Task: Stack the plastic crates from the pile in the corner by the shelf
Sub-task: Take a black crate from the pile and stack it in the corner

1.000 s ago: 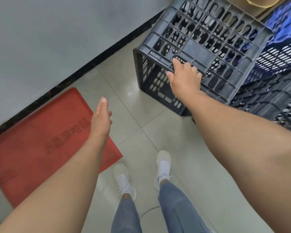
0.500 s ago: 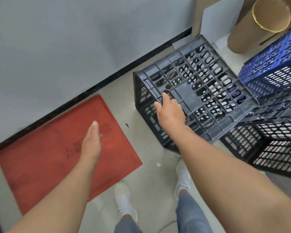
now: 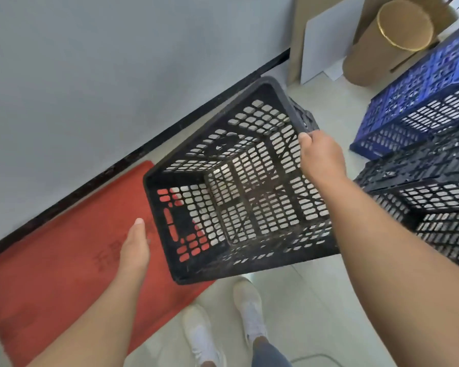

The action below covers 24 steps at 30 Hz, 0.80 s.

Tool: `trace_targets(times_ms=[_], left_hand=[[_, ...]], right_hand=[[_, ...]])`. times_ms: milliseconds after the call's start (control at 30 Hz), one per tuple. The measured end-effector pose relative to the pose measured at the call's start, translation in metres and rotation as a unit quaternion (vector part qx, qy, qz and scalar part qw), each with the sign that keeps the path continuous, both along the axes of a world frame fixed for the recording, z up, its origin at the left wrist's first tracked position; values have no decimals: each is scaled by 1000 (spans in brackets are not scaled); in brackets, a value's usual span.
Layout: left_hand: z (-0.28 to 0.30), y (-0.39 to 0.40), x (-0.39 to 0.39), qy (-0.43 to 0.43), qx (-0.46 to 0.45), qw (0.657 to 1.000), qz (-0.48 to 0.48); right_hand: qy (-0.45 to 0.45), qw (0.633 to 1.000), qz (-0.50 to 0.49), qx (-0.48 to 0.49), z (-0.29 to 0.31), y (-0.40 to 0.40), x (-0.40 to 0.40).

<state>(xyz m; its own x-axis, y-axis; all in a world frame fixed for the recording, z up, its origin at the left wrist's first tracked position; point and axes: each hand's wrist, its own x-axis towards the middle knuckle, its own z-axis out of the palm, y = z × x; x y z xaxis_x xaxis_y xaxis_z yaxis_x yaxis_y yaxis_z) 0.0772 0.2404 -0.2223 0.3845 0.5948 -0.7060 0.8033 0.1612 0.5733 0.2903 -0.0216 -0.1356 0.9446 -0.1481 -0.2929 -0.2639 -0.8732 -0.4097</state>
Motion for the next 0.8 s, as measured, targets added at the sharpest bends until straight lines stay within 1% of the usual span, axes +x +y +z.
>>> trace_targets(times_ms=[67,233,300,367,400,467,500,633,700,800], left_hand=[[-19,-7,10,8,7,1000,-20],[-81,-3,26,12,72,993,-89],[-108,3,35,38,61,994,-79],[-129,2,45,70,-1,997,-37],[-135,-2,49,72,-59,995,-19],[-147,-10,57,51,-159,986,-5],[-151,-12,60,46,-180,983,-1],[-147,-11,58,15,-210,977,18],[-132,-1,53,-14,-224,974,34],[-108,22,40,-40,-219,973,54]], right_hand=[[7,999,-40,-16,-23,-28,10],[16,992,-119,-25,-78,-93,17],[23,989,-147,-14,-99,-116,16],[35,987,-157,-12,-115,-134,13],[44,988,-149,-8,-119,-140,10],[31,989,-145,5,-125,-147,7],[20,987,-158,13,-126,-149,6],[-12,970,-244,19,-123,-149,6],[-17,965,-261,33,-113,-143,6],[-16,963,-261,68,-100,-124,2]])
